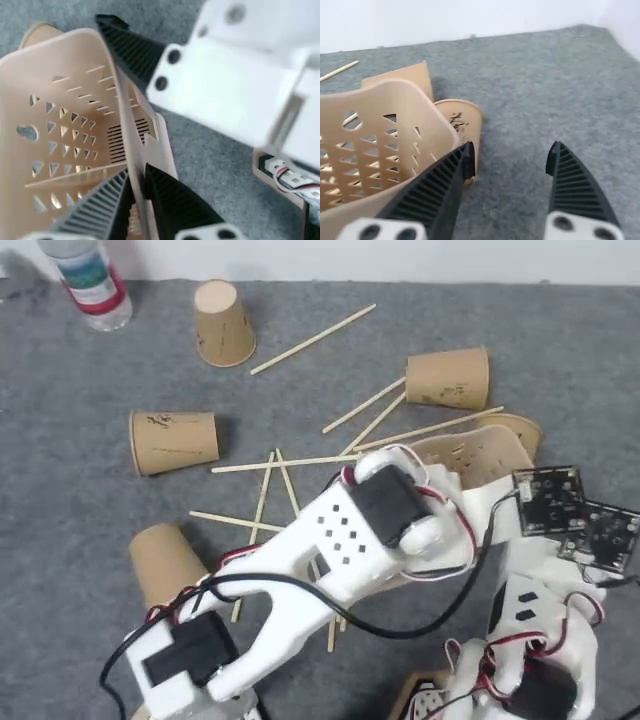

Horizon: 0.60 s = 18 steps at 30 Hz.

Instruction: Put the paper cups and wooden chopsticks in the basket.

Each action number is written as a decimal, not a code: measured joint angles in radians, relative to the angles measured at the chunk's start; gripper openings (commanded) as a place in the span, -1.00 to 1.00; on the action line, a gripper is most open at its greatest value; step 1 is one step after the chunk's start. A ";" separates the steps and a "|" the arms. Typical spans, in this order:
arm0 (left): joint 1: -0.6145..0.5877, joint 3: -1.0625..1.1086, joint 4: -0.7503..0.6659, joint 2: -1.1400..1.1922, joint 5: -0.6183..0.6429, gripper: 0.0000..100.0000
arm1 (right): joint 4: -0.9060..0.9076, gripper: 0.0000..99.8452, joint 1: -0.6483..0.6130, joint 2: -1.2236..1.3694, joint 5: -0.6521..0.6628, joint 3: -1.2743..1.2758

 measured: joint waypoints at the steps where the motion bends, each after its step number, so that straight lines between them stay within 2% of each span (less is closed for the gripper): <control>1: 0.000 -0.011 0.000 0.008 0.000 -0.98 | 0.000 -0.51 0.011 0.000 0.000 0.000; 6: 0.002 -0.037 0.008 0.021 0.000 -0.98 | -0.044 -0.51 0.072 0.000 0.002 0.002; 10: -0.003 -0.038 0.021 0.005 -0.003 -0.96 | -0.049 -0.51 0.075 0.000 0.002 0.002; 18: -0.161 -0.035 0.034 -0.052 -0.008 -0.58 | -0.075 -0.51 0.071 -0.023 0.008 -0.005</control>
